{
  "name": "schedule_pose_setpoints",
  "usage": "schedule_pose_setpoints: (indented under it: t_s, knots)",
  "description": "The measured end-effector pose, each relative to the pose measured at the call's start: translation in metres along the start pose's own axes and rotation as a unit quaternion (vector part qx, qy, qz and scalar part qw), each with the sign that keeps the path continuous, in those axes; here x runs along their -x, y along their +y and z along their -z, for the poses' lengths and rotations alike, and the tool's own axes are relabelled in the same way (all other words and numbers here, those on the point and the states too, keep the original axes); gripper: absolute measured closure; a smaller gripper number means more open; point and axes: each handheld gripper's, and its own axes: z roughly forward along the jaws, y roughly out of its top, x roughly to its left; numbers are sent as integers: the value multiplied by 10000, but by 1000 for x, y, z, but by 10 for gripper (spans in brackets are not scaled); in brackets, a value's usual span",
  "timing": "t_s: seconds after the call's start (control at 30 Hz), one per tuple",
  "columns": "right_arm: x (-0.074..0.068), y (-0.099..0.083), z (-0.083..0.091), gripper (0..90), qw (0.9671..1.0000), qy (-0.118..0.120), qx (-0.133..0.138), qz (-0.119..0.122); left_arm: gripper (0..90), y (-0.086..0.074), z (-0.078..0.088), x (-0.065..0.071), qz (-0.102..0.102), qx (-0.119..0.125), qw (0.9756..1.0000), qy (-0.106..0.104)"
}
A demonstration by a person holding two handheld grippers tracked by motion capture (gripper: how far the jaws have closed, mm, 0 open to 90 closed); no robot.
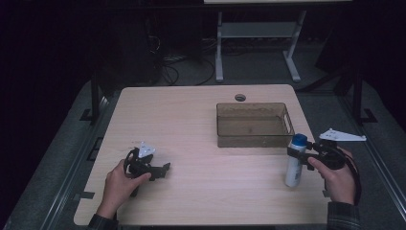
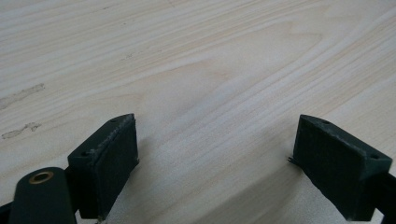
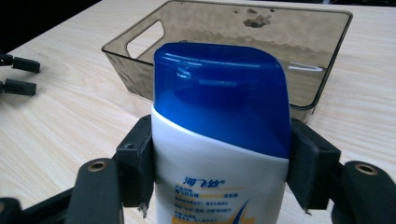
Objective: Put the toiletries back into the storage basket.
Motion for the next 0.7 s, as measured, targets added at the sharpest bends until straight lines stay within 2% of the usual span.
schedule_pose_setpoints:
  t_s: [0.17,0.3,0.7]
  knots:
    - [-1,1,2,351,9999,0,123,-25,128,0,0,0,1,7,10000,2]
    - [-4,5,2,351,9998,-34,202,45,128,0,0,0,7,7,10000,2]
    - [-17,24,3,351,9987,-70,476,186,128,0,0,0,6,2,10000,4]
